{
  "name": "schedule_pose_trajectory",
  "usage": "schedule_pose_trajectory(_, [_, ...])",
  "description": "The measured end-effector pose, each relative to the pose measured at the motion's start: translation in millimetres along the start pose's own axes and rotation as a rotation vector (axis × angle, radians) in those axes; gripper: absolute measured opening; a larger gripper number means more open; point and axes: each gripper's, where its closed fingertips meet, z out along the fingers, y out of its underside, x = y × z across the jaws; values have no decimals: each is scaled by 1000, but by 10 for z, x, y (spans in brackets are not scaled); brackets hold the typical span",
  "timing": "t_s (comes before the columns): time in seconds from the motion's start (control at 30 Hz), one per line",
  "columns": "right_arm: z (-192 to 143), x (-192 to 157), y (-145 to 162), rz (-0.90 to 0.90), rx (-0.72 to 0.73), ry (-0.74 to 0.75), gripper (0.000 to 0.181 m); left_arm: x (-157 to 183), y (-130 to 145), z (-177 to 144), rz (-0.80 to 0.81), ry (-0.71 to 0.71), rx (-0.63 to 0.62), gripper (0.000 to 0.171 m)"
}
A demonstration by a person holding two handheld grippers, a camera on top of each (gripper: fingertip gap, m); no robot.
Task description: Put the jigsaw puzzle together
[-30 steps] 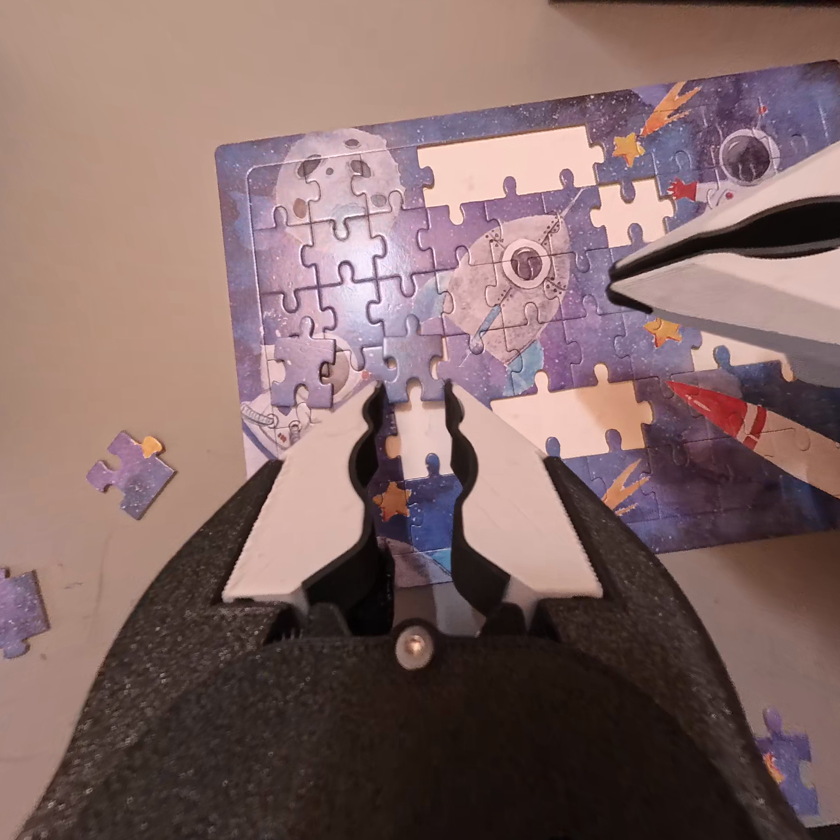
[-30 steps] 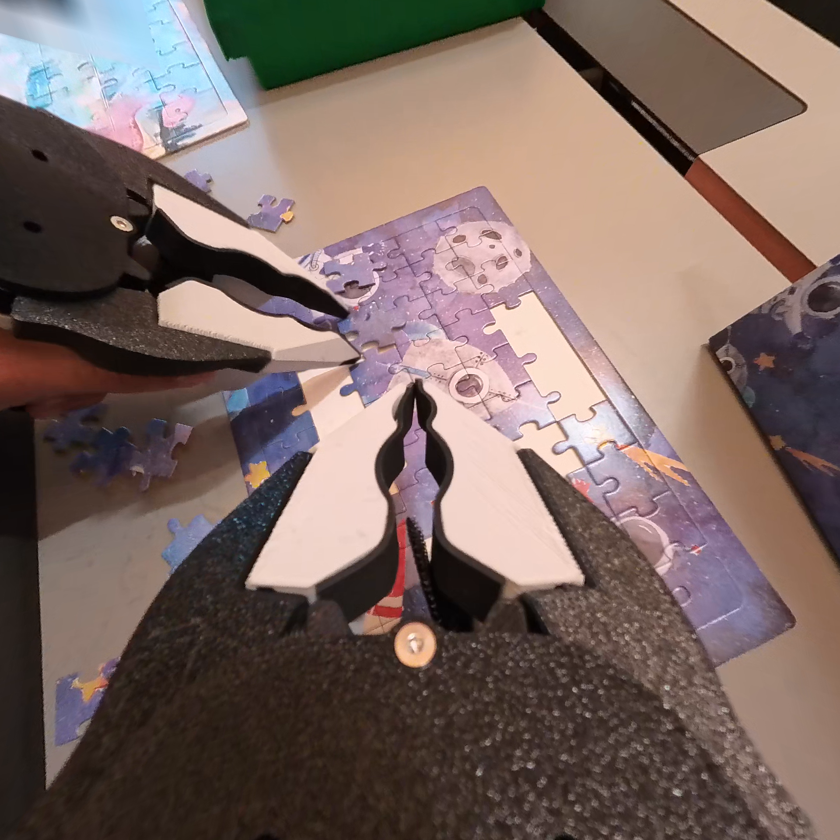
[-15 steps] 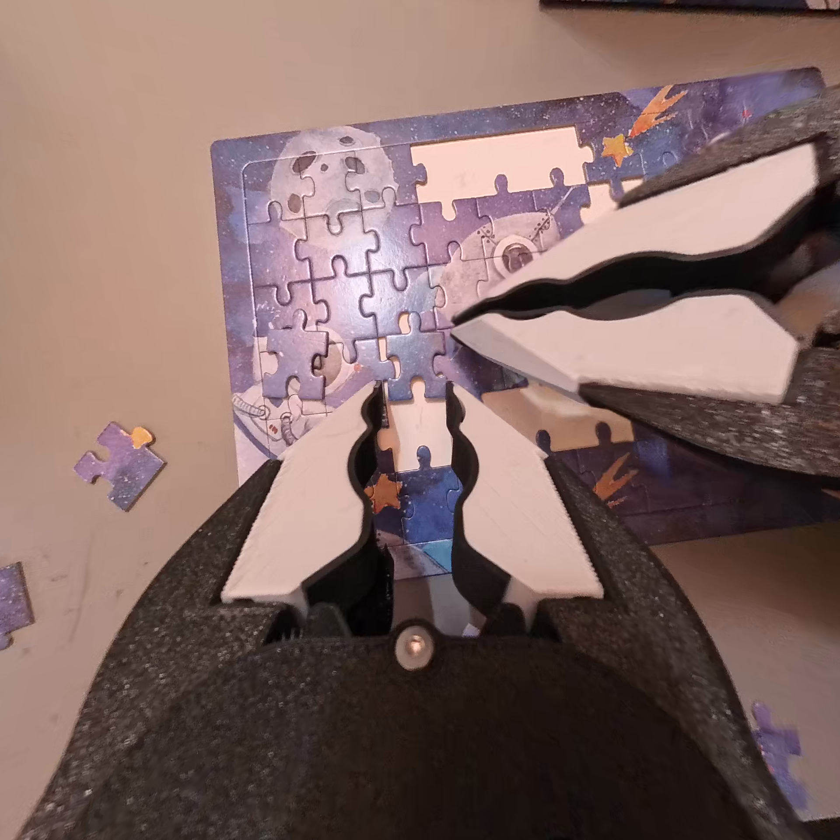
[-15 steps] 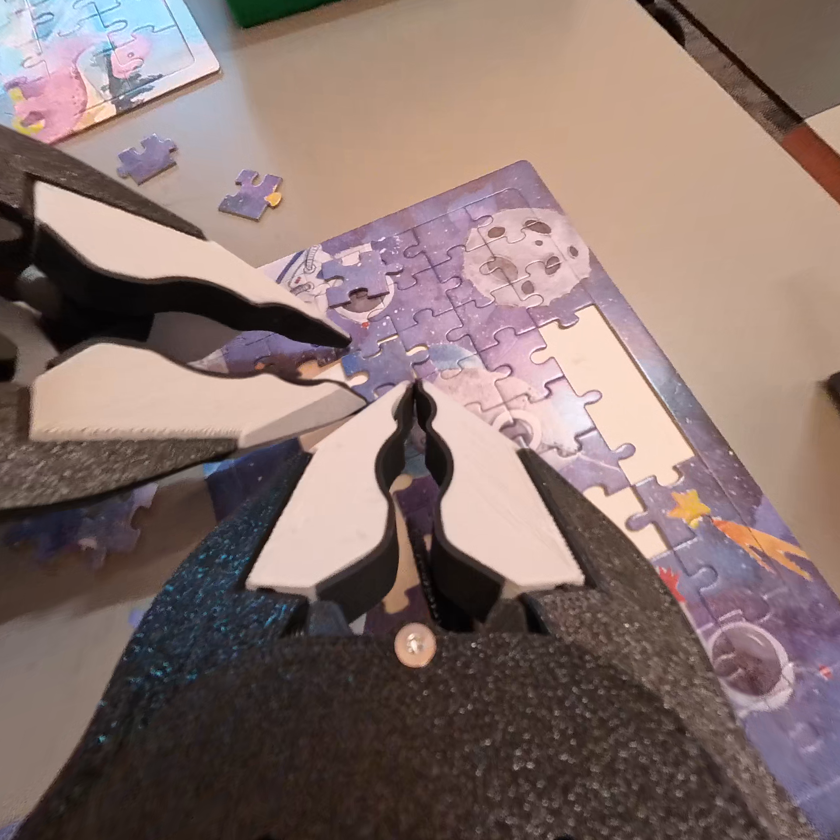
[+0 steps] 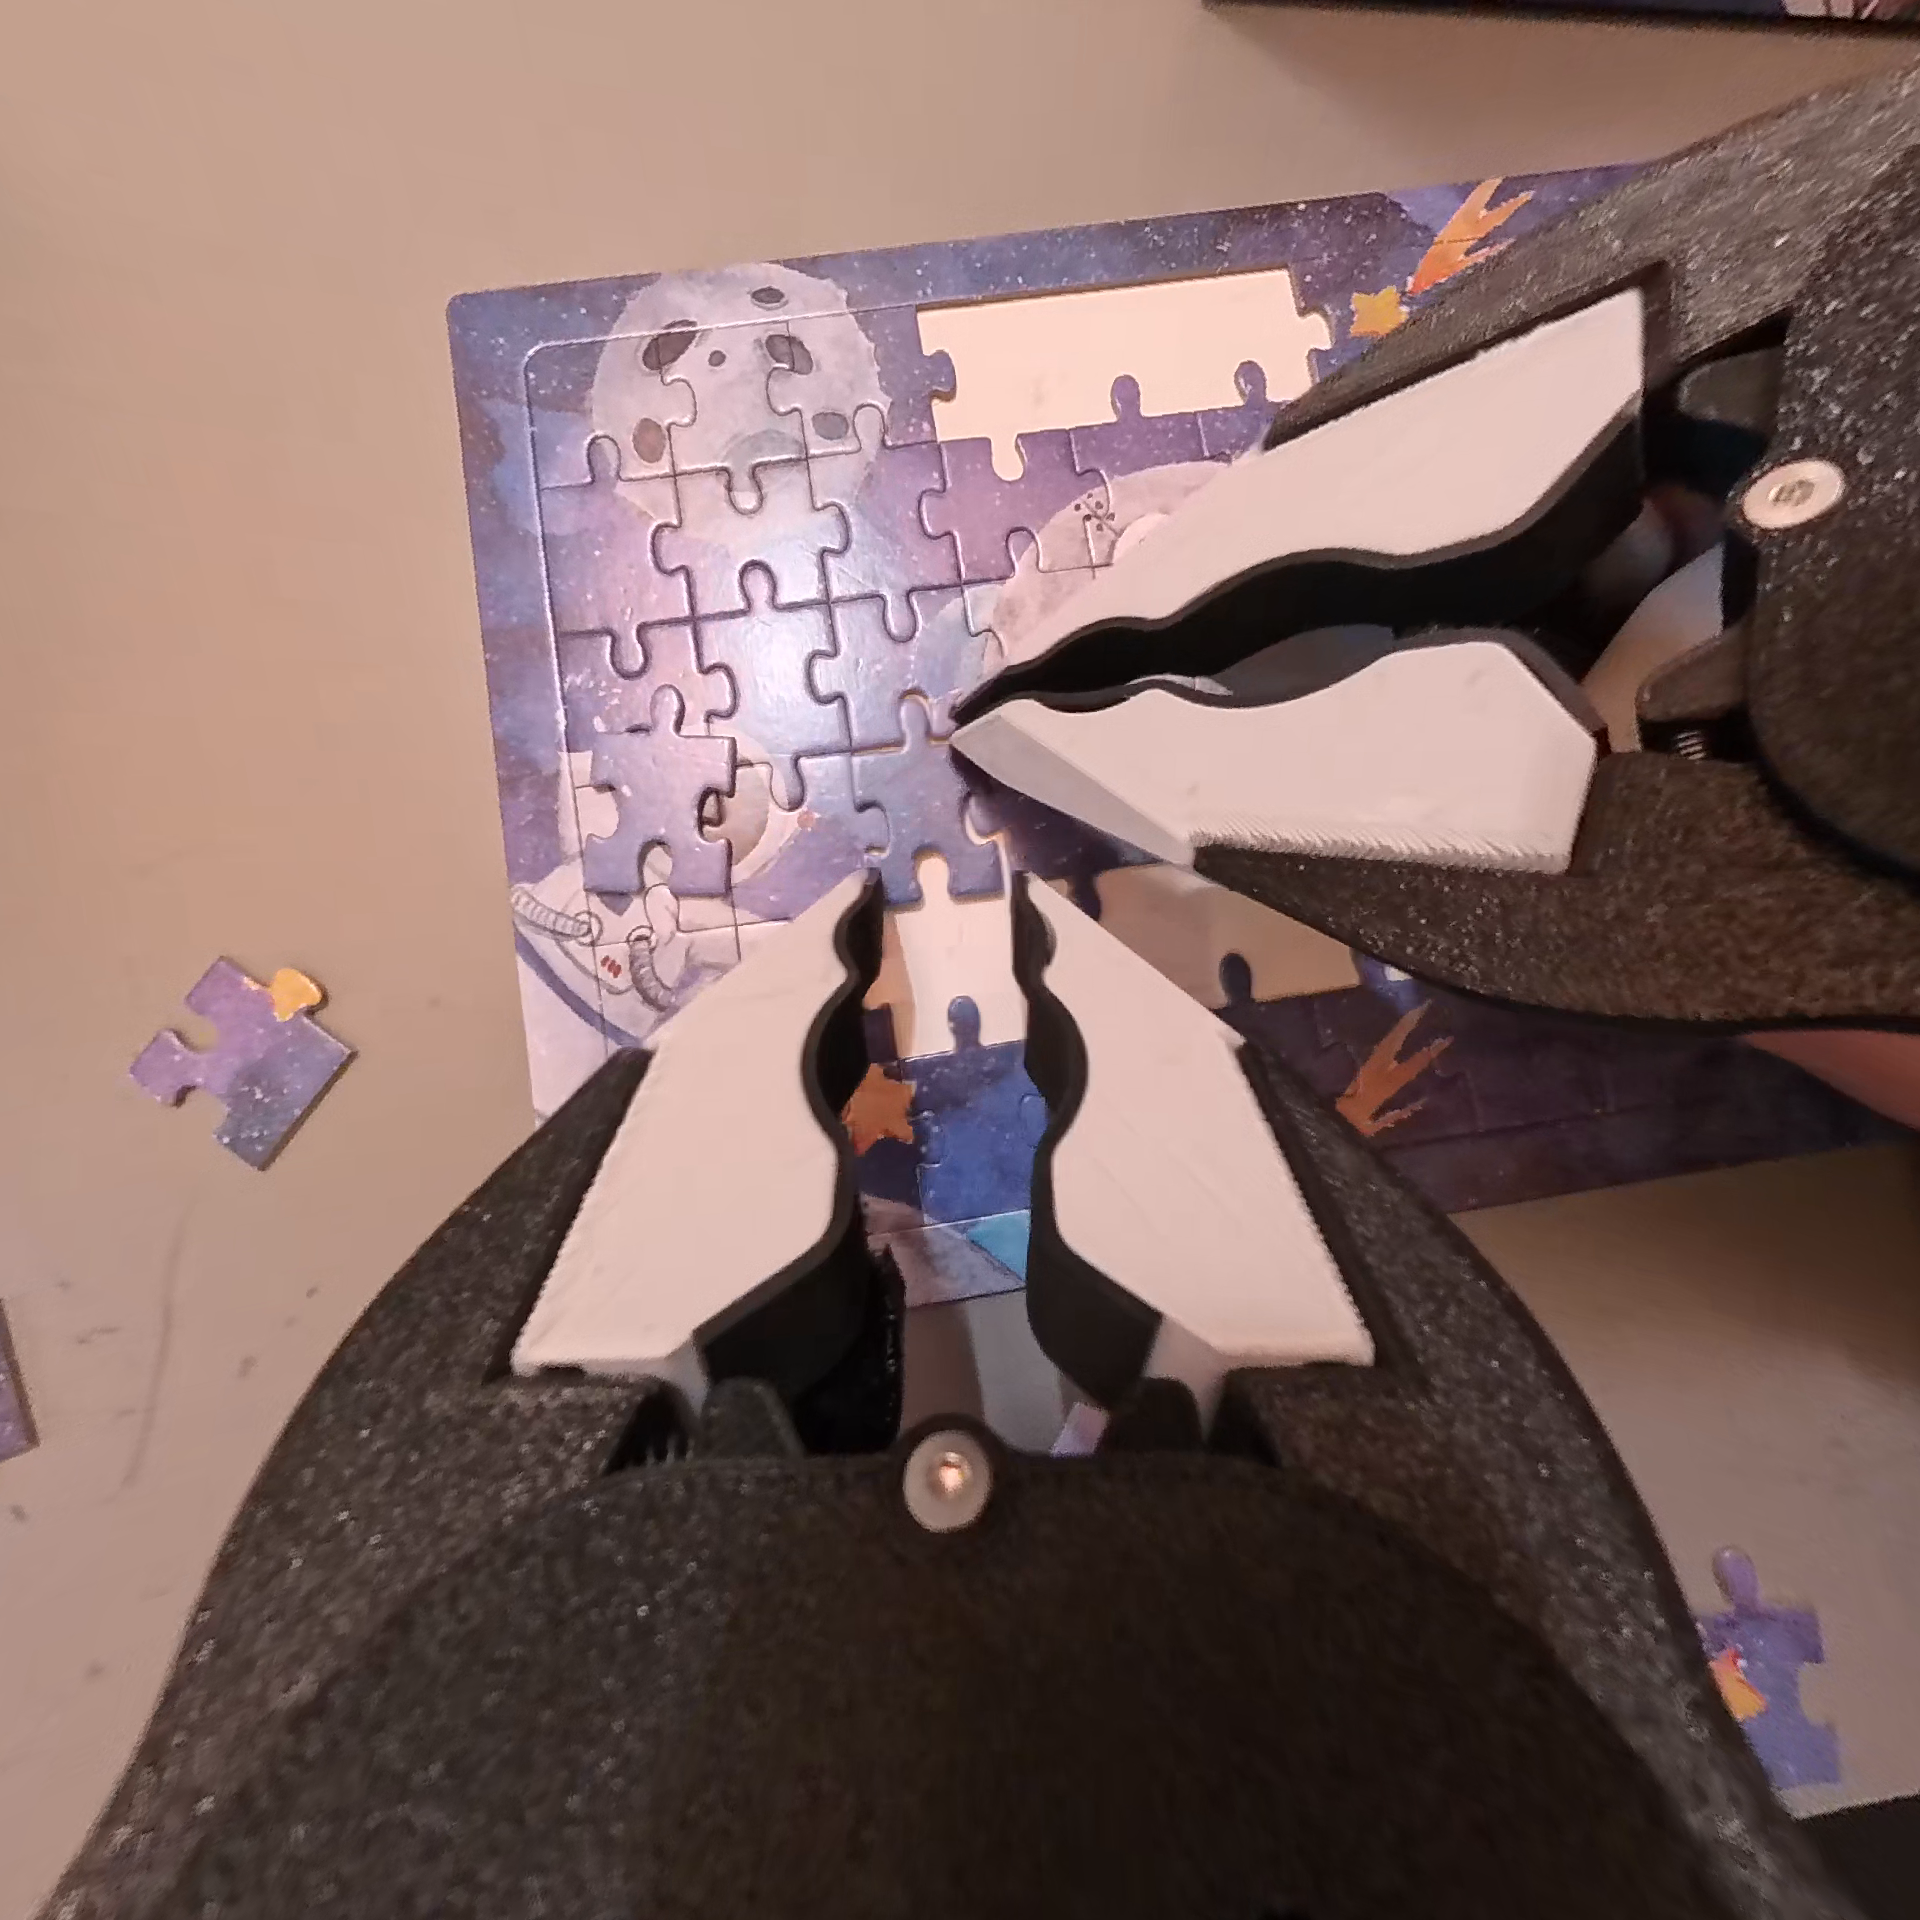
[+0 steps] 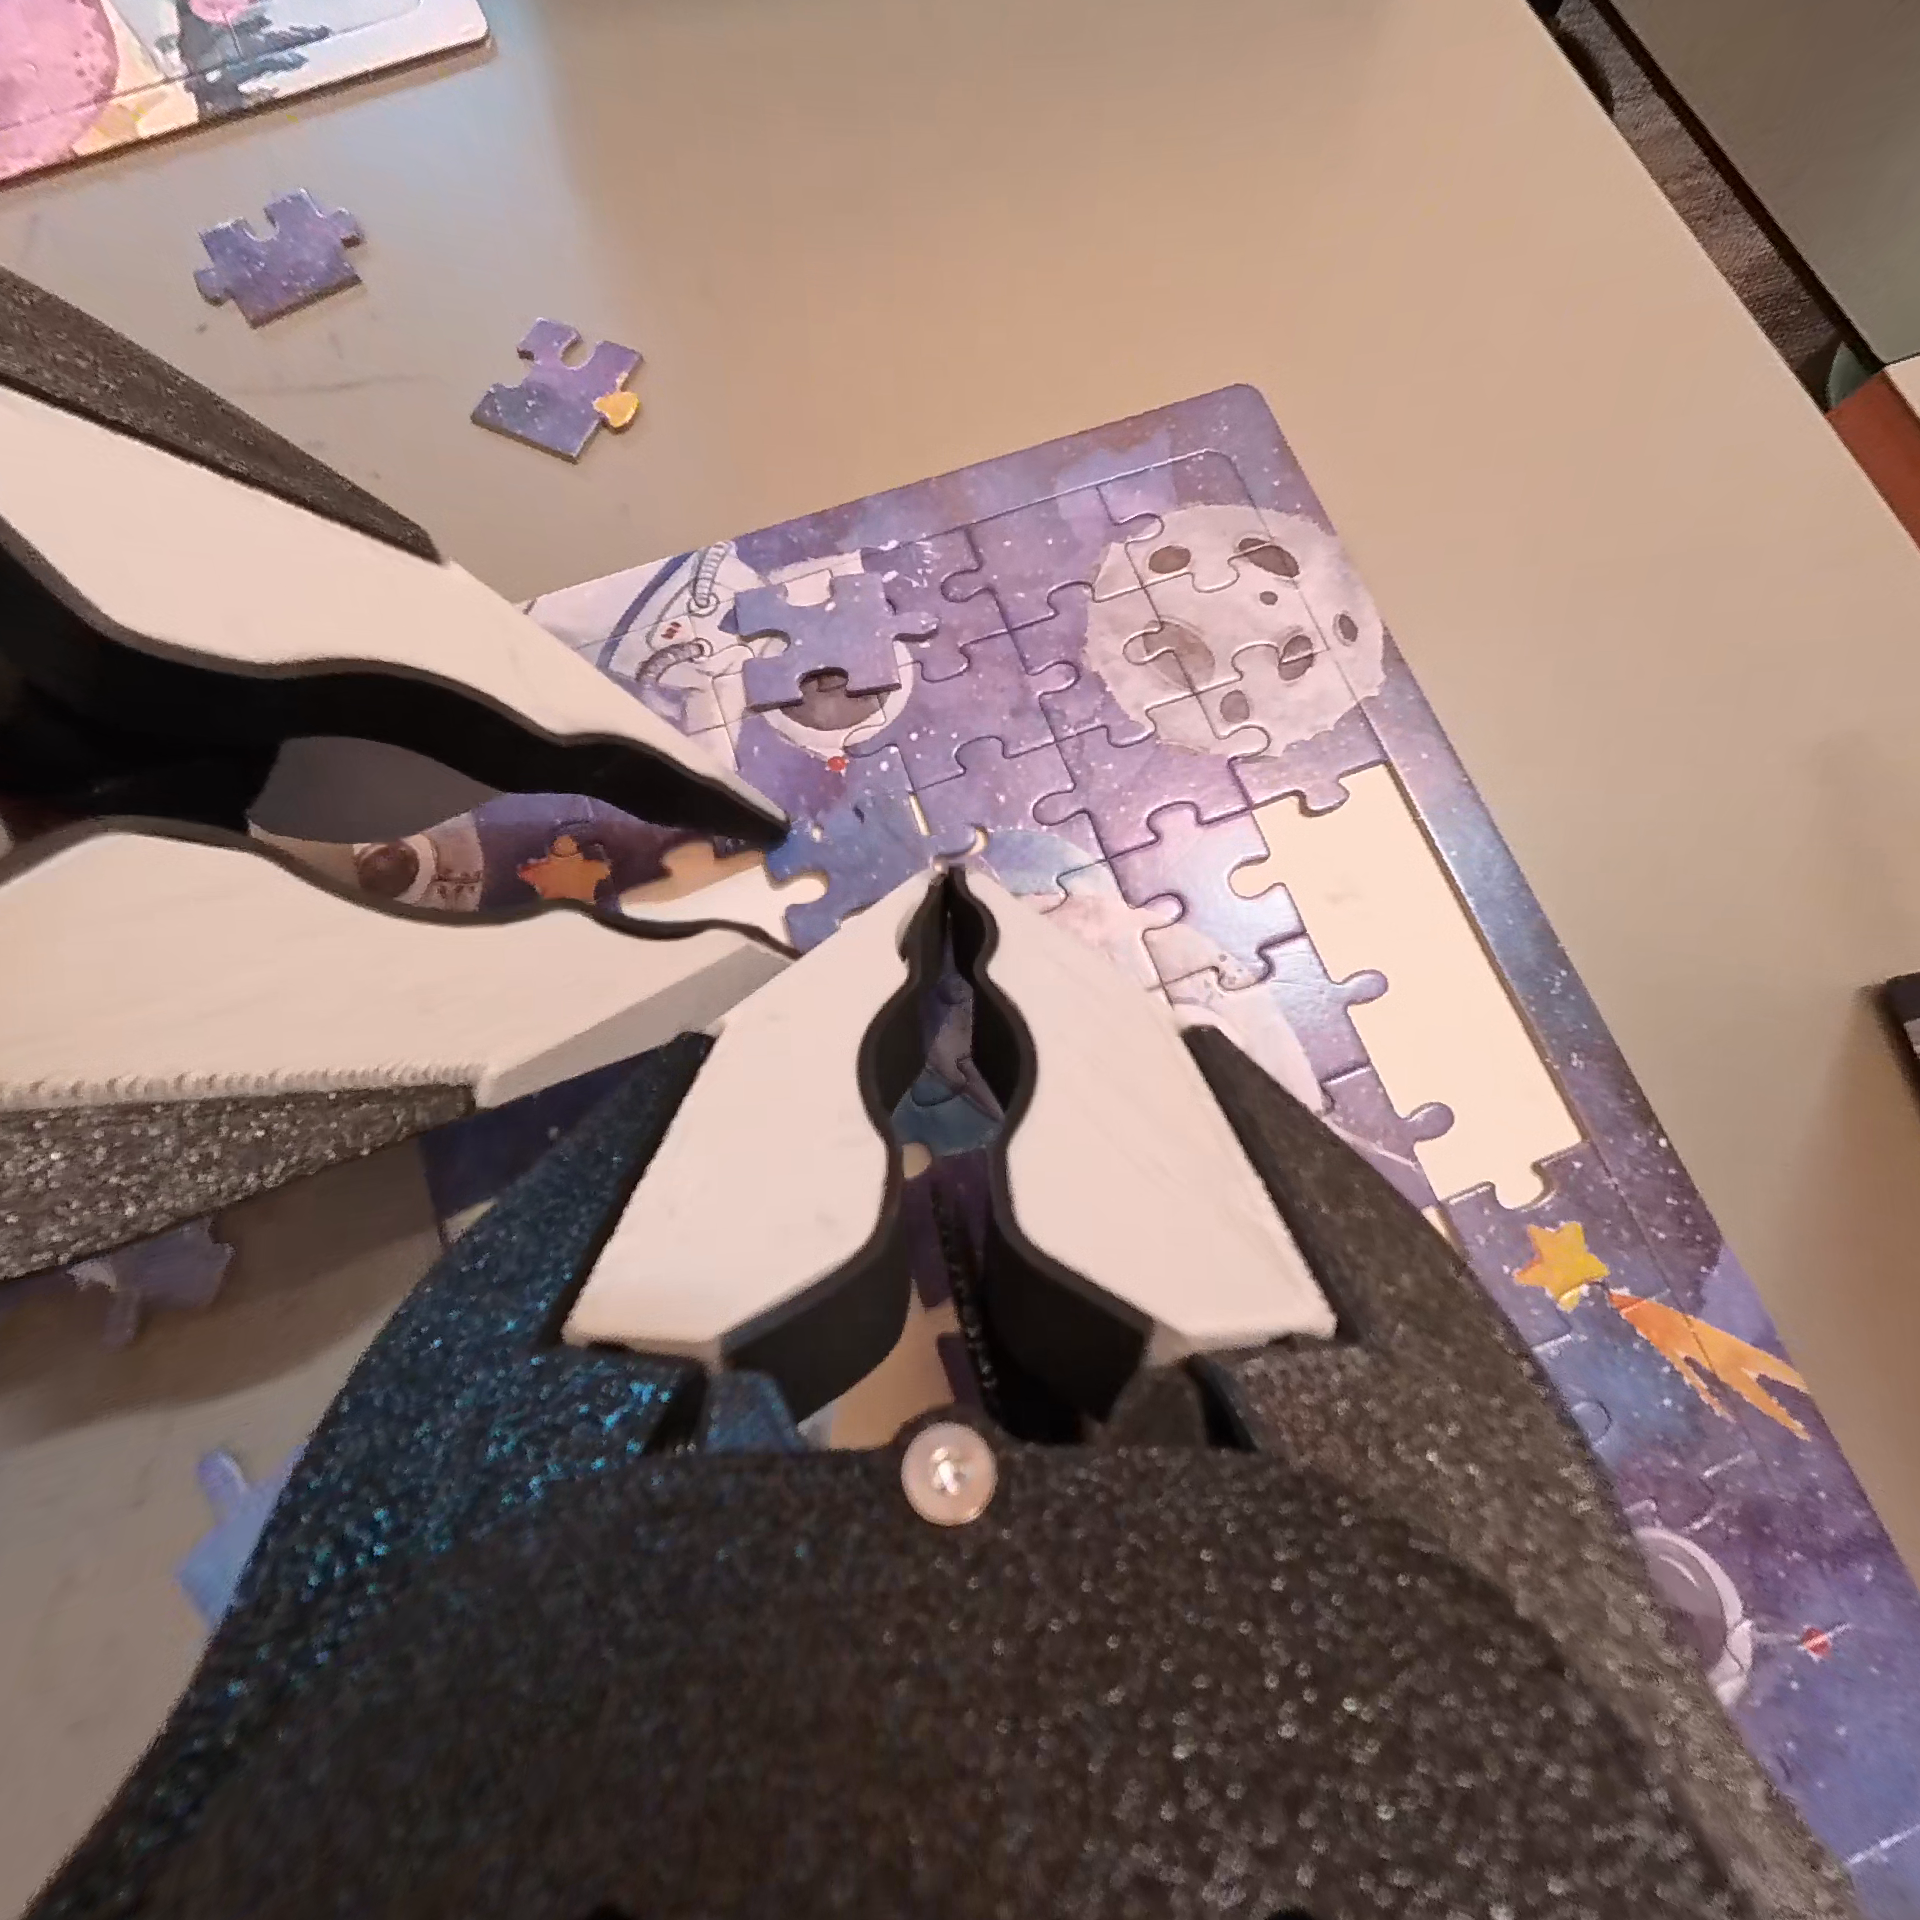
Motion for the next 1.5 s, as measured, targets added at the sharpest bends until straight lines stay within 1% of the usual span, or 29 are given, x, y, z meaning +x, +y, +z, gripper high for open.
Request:
schedule_pose_trajectory(0.23, [-9,11,-1,25,2,-10,0,16,9,15,12,6,-6,25])
schedule_pose_trajectory(0.3, [-35,32,-37,10,15,12,0,14,8,13,7,11,-5,25])
schedule_pose_trajectory(0.37, [-33,0,-68,11,24,-1,0,12,10,14,9,12,-5,24])
schedule_pose_trajectory(0.5, [45,-45,-28,-4,8,-9,0,11,-3,9,11,13,-3,24])
schedule_pose_trajectory(0.6, [43,-45,-17,40,1,-29,0,12,3,8,14,16,-5,25])
schedule_pose_trajectory(0.7, [44,-43,-16,41,0,-29,0,12,4,8,25,15,-4,25])
schedule_pose_trajectory(0.87, [31,-38,-27,31,-5,-21,0,8,14,-40,33,16,0,25])
schedule_pose_trajectory(0.9, [17,-41,-62,27,14,-21,0,-9,20,-60,36,14,2,25])
schedule_pose_trajectory(0.97, [-9,-69,-151,32,59,-34,0,-43,17,-123,28,27,16,25])
schedule_pose_trajectory(1.07, [83,-89,-65,4,14,-28,0,-140,11,-261,-1,54,41,25])
schedule_pose_trajectory(1.17, [79,-79,-54,26,6,-28,0,-282,31,-445,-16,78,83,25])
schedule_pose_trajectory(1.27, [61,-75,-64,27,10,-28,0,-459,117,-670,-37,87,125,25])
schedule_pose_trajectory(1.3, [36,-61,-105,6,34,-10,0,-530,155,-745,-44,81,140,25])
schedule_pose_trajectory(1.37, [3,-140,-167,-39,60,-32,0,-647,218,-886,-60,78,175,25])
schedule_pose_trajectory(1.43, [73,-200,-43,-83,-6,-34,0,-723,279,-974,-76,89,194,25])
schedule_pose_trajectory(1.5, [65,-198,-25,-99,-10,-22,0,-763,327,-1007,-93,107,200,25])
